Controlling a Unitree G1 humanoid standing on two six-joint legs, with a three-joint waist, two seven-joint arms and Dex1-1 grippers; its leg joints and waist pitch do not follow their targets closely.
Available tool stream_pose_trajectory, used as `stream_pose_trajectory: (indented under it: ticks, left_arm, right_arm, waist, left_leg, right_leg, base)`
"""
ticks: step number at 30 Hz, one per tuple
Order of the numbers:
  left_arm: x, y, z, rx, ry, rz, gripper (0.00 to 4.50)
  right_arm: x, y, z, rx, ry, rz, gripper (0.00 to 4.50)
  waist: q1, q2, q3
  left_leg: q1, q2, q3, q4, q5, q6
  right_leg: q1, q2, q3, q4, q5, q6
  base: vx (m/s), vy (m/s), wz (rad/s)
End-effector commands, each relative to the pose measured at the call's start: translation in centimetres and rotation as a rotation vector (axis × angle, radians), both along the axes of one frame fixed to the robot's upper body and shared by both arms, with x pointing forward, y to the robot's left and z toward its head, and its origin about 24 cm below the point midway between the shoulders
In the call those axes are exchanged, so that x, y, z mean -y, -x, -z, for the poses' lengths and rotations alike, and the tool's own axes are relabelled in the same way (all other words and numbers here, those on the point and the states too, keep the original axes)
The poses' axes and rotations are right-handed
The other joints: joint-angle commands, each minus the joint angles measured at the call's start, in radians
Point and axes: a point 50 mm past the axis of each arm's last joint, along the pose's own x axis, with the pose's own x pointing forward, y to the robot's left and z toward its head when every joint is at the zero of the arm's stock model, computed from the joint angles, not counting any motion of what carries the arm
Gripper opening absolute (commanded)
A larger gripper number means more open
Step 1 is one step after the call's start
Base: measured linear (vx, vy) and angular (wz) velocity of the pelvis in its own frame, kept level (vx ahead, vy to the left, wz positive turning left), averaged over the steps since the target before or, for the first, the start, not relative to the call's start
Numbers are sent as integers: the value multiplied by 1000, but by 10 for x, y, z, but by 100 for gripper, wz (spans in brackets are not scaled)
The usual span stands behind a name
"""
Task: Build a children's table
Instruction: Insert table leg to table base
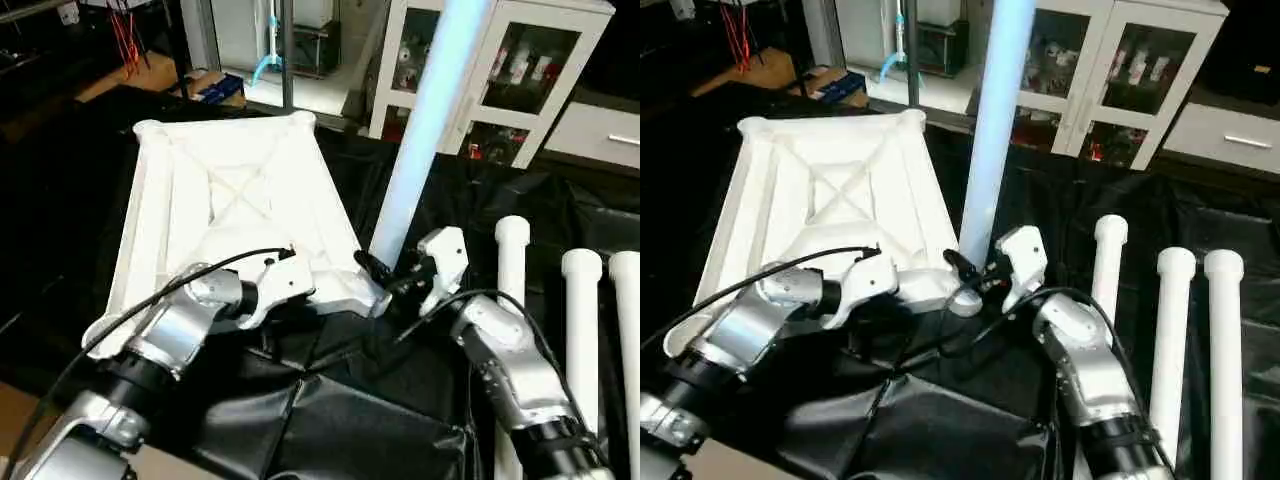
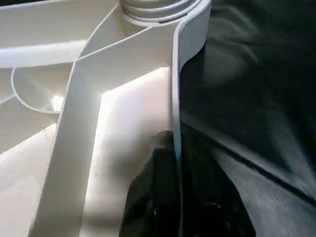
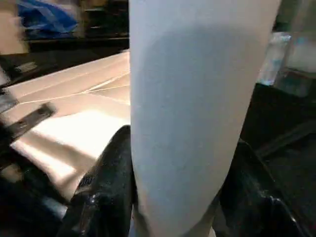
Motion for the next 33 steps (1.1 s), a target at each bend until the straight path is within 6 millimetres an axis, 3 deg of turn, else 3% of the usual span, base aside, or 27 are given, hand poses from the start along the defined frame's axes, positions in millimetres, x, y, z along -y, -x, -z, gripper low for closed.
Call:
stream_pose_trajectory:
  ticks: [1, 3, 6, 10, 12, 14, 19, 25, 33]
  left_arm:
    - [5, -9, -17, 75, 101, -65, 0]
    - [9, -11, -19, 85, 103, -83, 0]
    - [16, -12, -24, 84, 120, -114, 0]
    - [27, -23, -34, 150, 131, -291, 0]
    - [29, -25, -35, 163, 138, -335, 0]
    - [31, -33, -38, 220, 131, -461, 0]
    - [29, -39, -41, 266, 120, -524, 0]
    - [27, -38, -42, 265, 125, -510, 0]
    - [27, -41, -42, 263, 124, -513, 0]
  right_arm:
    - [22, 4, 42, -178, 107, 181, 183]
    - [20, 0, 46, -203, 86, 235, 183]
    - [16, -6, 52, -247, 83, 307, 183]
    - [10, -20, 59, -283, 145, 492, 183]
    - [10, -21, 60, -287, 159, 533, 183]
    - [8, -23, 62, -269, 209, 653, 183]
    - [6, -26, 61, -285, 126, 767, 183]
    - [-5, -36, 47, -242, -15, 691, 183]
    - [-12, -43, 33, -154, -30, 621, 183]
  waist:
    - [3, -11, -37]
    - [1, -10, -38]
    - [-2, -10, -41]
    - [-7, -16, -45]
    - [-5, -16, -46]
    - [0, -23, -49]
    - [6, -28, -50]
    - [5, -27, -49]
    - [3, -26, -50]
  left_leg:
    - [-1, 63, -39, -91, -263, 16]
    - [0, 63, -40, -92, -260, 12]
    - [-5, 63, -39, -91, -224, 18]
    - [-2, 62, -34, -87, -195, 16]
    - [-2, 59, -32, -84, -178, 22]
    - [-2, 58, -28, -82, -126, 36]
    - [-2, 58, -26, -83, -101, 66]
    - [1, 61, -27, -84, -128, 59]
    - [1, 60, -26, -81, -116, 64]
  right_leg:
    - [26, -89, 55, -99, -444, -166]
    - [27, -89, 55, -99, -442, -167]
    - [31, -88, 54, -90, -367, -189]
    - [34, -87, 53, -83, -305, -212]
    - [36, -86, 53, -83, -282, -210]
    - [38, -84, 51, -76, -200, -218]
    - [40, -85, 50, -70, -137, -221]
    - [41, -85, 49, -68, -128, -228]
    - [44, -84, 49, -66, -108, -244]
  base:
    - [0, 0, 0]
    - [0, 0, 0]
    - [0, 0, 0]
    - [0, 0, 0]
    - [0, 0, 0]
    - [0, 0, 0]
    - [0, 0, 0]
    - [0, 0, 0]
    - [0, 0, 0]
